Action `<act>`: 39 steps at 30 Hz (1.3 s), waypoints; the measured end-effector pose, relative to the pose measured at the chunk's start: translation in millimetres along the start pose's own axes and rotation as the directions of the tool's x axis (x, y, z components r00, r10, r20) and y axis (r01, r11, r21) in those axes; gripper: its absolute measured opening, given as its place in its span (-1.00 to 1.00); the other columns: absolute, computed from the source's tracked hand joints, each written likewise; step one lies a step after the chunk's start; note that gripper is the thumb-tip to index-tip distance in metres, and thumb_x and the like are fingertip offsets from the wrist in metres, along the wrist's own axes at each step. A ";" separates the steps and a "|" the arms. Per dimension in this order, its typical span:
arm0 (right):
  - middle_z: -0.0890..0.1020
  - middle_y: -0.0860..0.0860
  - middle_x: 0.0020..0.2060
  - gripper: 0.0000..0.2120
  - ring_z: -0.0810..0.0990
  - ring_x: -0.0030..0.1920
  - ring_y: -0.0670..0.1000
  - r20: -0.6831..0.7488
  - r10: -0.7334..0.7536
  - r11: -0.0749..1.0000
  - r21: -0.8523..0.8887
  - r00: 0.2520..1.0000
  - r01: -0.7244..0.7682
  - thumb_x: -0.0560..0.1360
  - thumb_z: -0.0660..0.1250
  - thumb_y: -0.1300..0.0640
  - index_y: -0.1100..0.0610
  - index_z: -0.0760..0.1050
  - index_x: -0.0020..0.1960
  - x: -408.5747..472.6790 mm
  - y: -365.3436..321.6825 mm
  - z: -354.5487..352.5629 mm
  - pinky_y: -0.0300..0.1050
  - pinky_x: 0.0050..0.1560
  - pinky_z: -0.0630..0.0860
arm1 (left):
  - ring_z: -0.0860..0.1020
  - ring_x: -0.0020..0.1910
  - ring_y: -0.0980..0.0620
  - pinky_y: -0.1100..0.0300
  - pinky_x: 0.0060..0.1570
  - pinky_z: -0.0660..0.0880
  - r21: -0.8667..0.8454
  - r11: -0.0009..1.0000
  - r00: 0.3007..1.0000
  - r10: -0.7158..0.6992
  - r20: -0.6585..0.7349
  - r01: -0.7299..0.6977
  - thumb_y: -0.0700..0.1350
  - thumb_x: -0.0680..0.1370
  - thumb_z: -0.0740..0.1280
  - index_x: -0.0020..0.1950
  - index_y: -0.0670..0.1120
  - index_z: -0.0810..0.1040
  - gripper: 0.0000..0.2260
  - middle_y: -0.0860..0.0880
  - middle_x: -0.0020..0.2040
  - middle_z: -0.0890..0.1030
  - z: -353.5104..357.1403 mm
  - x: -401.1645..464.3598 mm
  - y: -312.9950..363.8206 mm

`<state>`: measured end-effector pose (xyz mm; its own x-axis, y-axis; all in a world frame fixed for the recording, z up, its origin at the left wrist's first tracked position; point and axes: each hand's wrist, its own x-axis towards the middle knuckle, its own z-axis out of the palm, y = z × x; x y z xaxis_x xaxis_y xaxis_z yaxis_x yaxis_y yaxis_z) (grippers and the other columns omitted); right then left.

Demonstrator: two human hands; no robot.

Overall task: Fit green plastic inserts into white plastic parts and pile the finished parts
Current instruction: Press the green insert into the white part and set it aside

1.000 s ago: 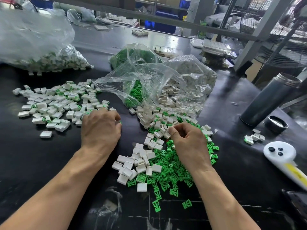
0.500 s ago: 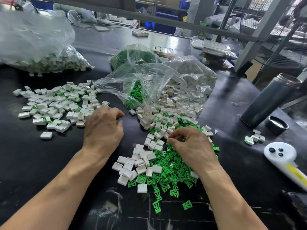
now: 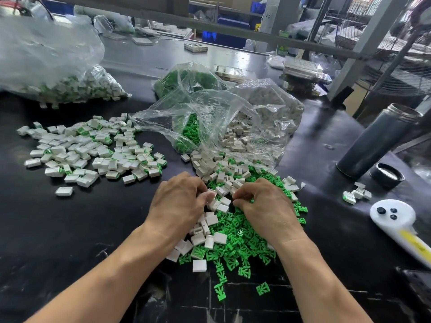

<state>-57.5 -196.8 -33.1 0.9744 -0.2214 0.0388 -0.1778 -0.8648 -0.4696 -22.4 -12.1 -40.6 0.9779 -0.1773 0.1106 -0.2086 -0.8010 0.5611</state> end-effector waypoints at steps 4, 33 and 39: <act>0.47 -0.23 -0.09 -0.94 0.44 -0.07 -0.15 -0.013 -0.003 1.000 0.010 1.000 0.003 0.53 0.48 -0.11 -0.17 0.62 -0.05 0.3 0.7 2.5 -0.12 0.01 0.33 | 0.51 0.08 0.04 0.01 0.24 0.46 0.009 1.000 1.000 0.004 0.006 -0.004 0.15 0.61 0.36 0.06 0.13 0.66 -0.85 0.13 0.01 0.54 -1.7 -1.3 -1.4; 0.72 -0.17 -0.14 -0.83 0.67 -0.11 -0.18 -0.141 0.013 0.769 0.635 0.990 0.080 0.58 0.45 0.18 -0.10 0.65 -0.02 -3.2 -2.9 13.1 -0.18 -0.09 0.61 | 0.61 -0.26 0.26 0.42 -0.26 0.50 -0.395 0.917 0.998 0.056 -0.004 -0.053 0.01 0.49 0.55 -0.13 0.13 0.58 -0.84 0.28 -0.19 0.64 -1.4 -3.9 2.3; 0.72 -0.14 -0.09 -0.82 0.65 -0.06 -0.23 -0.164 -0.011 0.708 0.695 0.986 0.124 0.56 0.47 0.19 -0.10 0.69 -0.03 -4.9 -5.2 11.3 -0.45 -0.09 0.49 | 0.61 -0.25 0.21 0.37 -0.24 0.52 -0.438 0.892 0.994 0.108 -0.025 -0.108 -0.02 0.47 0.56 -0.11 0.14 0.57 -0.82 0.22 -0.20 0.65 -0.6 -5.5 2.8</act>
<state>-59.8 -186.1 -40.8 0.9405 -0.2829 0.1883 0.0903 -0.3261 -0.9410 -28.4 -13.1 -39.1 0.9497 -0.2480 0.1912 -0.2870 -0.4452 0.8482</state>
